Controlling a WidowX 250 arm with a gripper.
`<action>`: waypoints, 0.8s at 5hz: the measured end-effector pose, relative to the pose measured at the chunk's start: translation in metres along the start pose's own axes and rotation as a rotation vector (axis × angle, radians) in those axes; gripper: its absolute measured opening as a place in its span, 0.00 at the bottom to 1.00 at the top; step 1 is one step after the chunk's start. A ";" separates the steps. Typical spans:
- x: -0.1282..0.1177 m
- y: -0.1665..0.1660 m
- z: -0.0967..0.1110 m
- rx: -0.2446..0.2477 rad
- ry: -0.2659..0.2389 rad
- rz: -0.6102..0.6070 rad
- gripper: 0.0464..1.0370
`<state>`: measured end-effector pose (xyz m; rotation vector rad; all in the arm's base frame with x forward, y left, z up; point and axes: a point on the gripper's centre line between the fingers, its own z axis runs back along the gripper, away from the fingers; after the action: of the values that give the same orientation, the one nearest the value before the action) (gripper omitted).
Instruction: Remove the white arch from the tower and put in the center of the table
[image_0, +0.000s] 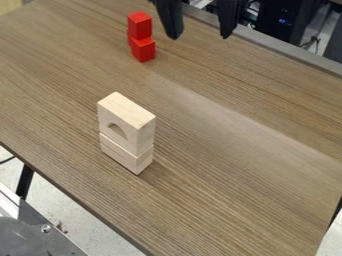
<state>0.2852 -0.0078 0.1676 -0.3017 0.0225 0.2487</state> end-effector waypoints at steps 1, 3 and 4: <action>-0.001 0.003 -0.009 0.003 0.029 0.014 0.96; -0.035 0.003 0.011 -0.021 -0.171 0.151 0.96; -0.065 -0.002 0.008 0.012 -0.275 0.267 0.96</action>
<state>0.2232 -0.0232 0.1794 -0.2506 -0.2090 0.5531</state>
